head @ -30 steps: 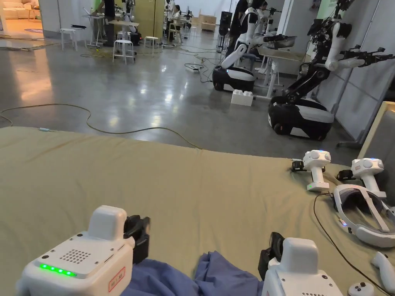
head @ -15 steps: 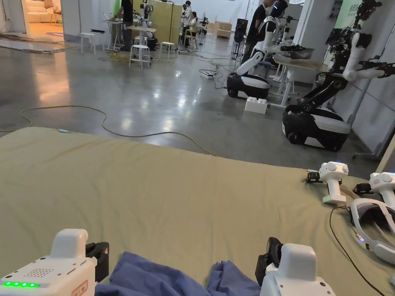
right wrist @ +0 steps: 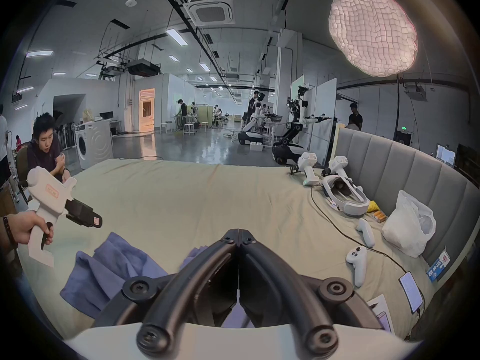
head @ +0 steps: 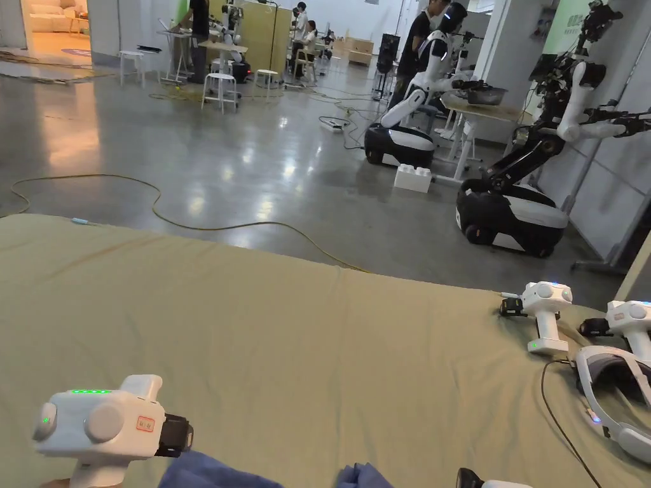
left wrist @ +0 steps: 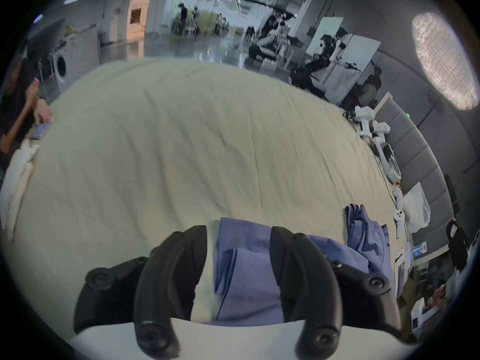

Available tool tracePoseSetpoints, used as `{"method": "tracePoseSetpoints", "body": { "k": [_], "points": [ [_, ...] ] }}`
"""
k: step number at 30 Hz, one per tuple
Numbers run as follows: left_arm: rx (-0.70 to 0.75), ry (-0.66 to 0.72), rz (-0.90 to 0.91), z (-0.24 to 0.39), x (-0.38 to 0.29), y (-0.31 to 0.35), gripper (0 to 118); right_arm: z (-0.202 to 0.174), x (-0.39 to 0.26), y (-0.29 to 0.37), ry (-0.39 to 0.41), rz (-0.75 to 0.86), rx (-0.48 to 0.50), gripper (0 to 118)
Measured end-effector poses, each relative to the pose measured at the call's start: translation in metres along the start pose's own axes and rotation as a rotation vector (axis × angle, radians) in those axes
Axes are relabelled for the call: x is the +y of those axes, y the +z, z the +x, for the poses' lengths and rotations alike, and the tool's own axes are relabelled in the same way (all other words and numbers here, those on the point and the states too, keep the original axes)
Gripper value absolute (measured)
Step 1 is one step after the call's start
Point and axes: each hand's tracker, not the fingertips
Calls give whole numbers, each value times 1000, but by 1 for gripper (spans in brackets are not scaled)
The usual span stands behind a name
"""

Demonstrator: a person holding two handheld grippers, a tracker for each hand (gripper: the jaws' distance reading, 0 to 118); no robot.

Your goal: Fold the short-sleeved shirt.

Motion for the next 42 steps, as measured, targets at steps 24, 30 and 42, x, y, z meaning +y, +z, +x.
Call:
{"method": "tracePoseSetpoints", "body": {
  "k": [24,30,42],
  "points": [
    [97,-141,15,46,-32,4,7,78,-65,-168,-40,-634,33,51],
    [72,-128,78,47,-51,43,7,72,-95,-183,-88,-717,94,9],
    [56,-85,325,34,-31,131,7,72,17,-89,-30,-333,142,2]
  ]
}}
